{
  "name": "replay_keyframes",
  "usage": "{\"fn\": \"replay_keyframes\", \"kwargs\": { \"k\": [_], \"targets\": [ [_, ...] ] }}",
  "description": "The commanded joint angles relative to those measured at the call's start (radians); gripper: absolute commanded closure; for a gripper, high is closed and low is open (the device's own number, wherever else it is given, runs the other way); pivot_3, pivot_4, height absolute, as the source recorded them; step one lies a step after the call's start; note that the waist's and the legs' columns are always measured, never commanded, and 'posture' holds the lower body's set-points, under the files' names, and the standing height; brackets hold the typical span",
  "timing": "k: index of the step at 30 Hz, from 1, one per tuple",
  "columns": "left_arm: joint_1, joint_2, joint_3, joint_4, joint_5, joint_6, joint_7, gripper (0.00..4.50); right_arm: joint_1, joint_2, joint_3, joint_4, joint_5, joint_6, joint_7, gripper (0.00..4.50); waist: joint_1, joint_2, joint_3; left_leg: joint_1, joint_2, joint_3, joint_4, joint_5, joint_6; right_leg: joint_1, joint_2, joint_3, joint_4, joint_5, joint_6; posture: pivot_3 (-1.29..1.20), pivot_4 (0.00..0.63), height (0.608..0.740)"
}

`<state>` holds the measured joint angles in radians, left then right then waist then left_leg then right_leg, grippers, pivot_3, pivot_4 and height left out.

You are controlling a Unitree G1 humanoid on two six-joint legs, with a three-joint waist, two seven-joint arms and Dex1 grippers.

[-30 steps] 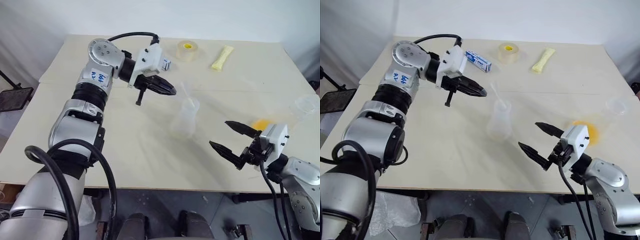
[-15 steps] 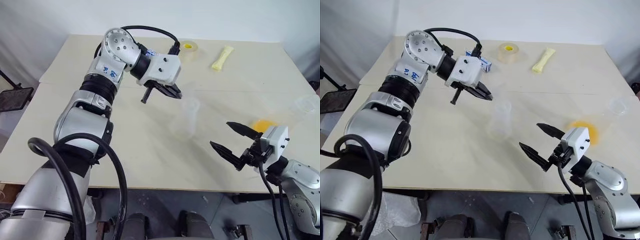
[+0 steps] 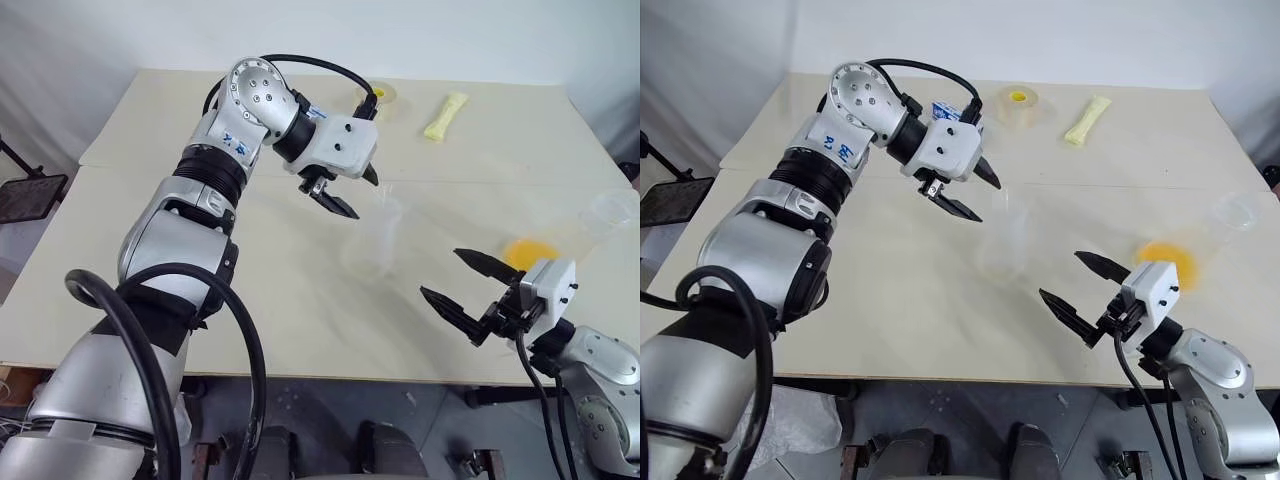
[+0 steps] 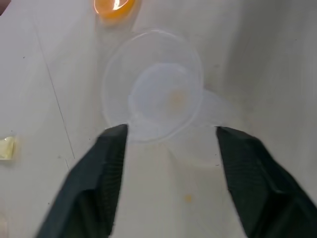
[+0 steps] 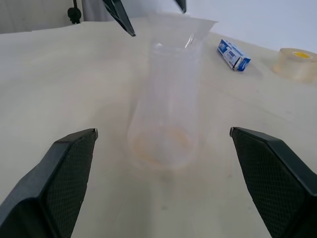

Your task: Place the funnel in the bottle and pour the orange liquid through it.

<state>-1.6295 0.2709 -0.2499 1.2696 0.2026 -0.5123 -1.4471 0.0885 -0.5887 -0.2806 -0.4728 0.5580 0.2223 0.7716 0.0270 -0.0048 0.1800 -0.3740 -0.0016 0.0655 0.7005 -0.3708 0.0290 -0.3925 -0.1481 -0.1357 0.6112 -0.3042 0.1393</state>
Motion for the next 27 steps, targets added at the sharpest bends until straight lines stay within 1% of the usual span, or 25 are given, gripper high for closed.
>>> {"fn": "replay_keyframes", "kwargs": {
  "k": [1,4,7,9,12,16,19,21,23,25,27],
  "targets": [
    [-0.040,-0.006,0.031,-0.011,-0.022,0.014,0.007,0.03,0.006,-0.002,-0.026,-0.023,0.004,-0.024,-0.003,0.00,0.000,0.000,0.000,0.000,0.000,0.000,0.000,0.000,0.000,0.000,0.000,0.000,0.000,0.000,0.000,0.00,0.150,0.740],
    [-0.037,0.004,0.065,-0.011,-0.047,0.049,0.008,0.03,0.011,-0.005,-0.037,-0.024,0.005,-0.025,-0.006,0.00,-0.001,0.000,0.000,0.000,0.000,0.000,0.000,0.000,0.000,0.000,0.000,0.000,0.000,0.000,0.000,0.00,0.150,0.740],
    [-0.020,0.031,0.142,-0.016,-0.107,0.142,0.039,0.03,0.038,-0.003,-0.071,-0.040,0.011,-0.026,-0.020,0.00,-0.001,0.000,0.000,0.000,0.000,0.000,0.000,0.000,0.000,0.000,0.000,0.000,0.000,0.000,0.000,0.00,0.150,0.740],
    [0.016,0.055,0.191,-0.035,-0.156,0.205,0.033,0.03,0.065,0.016,-0.099,-0.061,0.022,-0.027,-0.047,0.00,-0.001,0.000,0.000,0.000,0.000,0.000,0.000,0.000,0.000,0.000,0.000,0.000,0.001,0.000,0.000,0.00,0.150,0.740],
    [0.108,0.087,0.285,-0.105,-0.260,0.323,0.025,0.03,0.137,0.035,-0.149,-0.116,0.044,-0.018,-0.077,0.00,-0.004,0.002,-0.001,0.001,0.000,0.000,-0.001,0.000,0.000,0.000,0.000,0.000,0.002,0.000,0.000,0.00,0.150,0.740],
    [0.272,0.122,0.359,-0.295,-0.366,0.500,0.051,0.03,0.184,0.068,-0.202,-0.139,0.053,-0.023,-0.132,0.00,-0.005,0.001,-0.001,0.003,0.001,-0.001,0.001,0.000,0.000,0.000,-0.001,0.001,0.007,0.000,0.000,0.00,0.150,0.740],
    [0.470,0.147,0.417,-0.504,-0.479,0.651,0.048,0.03,0.221,0.099,-0.251,-0.145,0.066,-0.016,-0.182,0.00,-0.006,0.001,-0.001,0.004,0.001,-0.004,0.002,0.000,0.000,0.000,-0.001,0.002,0.009,0.000,0.000,0.00,0.150,0.740],
    [0.596,0.170,0.411,-0.642,-0.526,0.730,0.016,0.03,0.247,0.119,-0.284,-0.142,0.058,-0.027,-0.208,0.00,-0.006,0.002,-0.001,0.004,0.001,-0.008,0.002,0.000,0.000,0.000,-0.001,0.003,0.010,0.000,0.000,0.00,0.150,0.740],
    [0.741,0.203,0.388,-0.782,-0.580,0.848,-0.026,0.03,0.301,0.143,-0.331,-0.147,0.060,-0.040,-0.219,0.00,-0.004,0.002,-0.001,0.004,0.001,-0.009,0.002,0.000,0.000,0.000,-0.001,0.003,0.010,0.000,0.000,0.00,0.150,0.740],
    [0.807,0.217,0.380,-0.859,-0.612,0.910,-0.026,0.03,0.327,0.153,-0.352,-0.153,0.065,-0.040,-0.228,0.00,-0.002,0.002,-0.001,0.004,0.000,-0.009,0.003,0.000,0.000,0.000,-0.001,0.004,0.010,0.000,0.000,0.00,0.150,0.740],
    [0.860,0.209,0.392,-0.893,-0.619,0.876,0.006,0.03,0.374,0.171,-0.391,-0.163,0.065,-0.038,-0.250,0.00,0.003,0.002,-0.001,0.004,0.000,-0.011,0.003,0.000,0.000,0.001,-0.001,0.004,0.010,0.000,0.000,0.00,0.150,0.740]
  ]
}}
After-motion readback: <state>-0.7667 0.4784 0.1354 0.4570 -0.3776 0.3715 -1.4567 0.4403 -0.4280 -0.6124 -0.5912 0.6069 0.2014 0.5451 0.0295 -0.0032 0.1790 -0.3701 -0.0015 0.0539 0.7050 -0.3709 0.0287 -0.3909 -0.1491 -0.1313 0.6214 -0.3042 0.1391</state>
